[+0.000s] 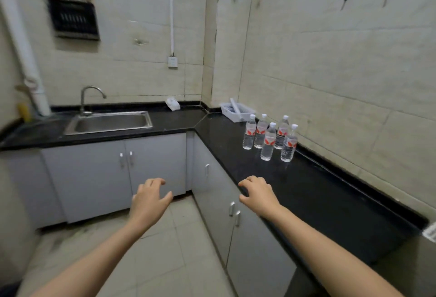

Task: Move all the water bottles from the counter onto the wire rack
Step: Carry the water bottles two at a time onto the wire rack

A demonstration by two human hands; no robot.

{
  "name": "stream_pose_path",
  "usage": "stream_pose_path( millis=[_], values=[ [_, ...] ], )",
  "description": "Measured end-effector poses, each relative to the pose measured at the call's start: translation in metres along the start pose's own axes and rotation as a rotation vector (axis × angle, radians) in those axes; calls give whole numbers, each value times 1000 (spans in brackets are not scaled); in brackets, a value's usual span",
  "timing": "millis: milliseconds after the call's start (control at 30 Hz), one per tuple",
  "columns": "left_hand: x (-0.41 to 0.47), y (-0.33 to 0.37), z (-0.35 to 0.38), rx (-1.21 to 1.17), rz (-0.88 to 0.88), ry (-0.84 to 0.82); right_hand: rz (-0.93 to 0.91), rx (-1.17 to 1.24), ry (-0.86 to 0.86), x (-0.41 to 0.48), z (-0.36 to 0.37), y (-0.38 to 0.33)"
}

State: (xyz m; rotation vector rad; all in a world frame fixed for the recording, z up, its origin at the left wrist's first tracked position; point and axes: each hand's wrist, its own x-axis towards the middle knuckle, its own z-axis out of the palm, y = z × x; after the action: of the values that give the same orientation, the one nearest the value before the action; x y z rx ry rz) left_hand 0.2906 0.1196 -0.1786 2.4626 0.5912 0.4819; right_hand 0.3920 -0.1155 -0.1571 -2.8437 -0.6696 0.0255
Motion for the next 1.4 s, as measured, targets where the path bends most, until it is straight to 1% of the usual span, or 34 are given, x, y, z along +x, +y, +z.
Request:
stream_pose_path(
  millis=[167,400,633,833,967,1167,1300,1400],
  values=[
    [17,-47,-27,-26,-36,53,-61,16,34,27,2,-49],
    [52,-73,-29,-66,-32,63,-141,42,13,81,25,-80],
    [131,-111,-55,-16,-80,141,-271,136,-18,192,54,-129],
    [212,-151,-75,21,-180,250,-398,205,-77,288,78,-190],
    [238,-186,-61,10,-270,214,-442,185,-170,328,105,-216],
    [294,-238,-36,-31,-371,178,-416,156,-241,390,142,-238],
    [360,-264,-15,-75,-337,132,-350,138,-255,440,160,-248],
    [420,-276,2,-129,-273,69,-239,152,-219,482,163,-245]
  ],
)
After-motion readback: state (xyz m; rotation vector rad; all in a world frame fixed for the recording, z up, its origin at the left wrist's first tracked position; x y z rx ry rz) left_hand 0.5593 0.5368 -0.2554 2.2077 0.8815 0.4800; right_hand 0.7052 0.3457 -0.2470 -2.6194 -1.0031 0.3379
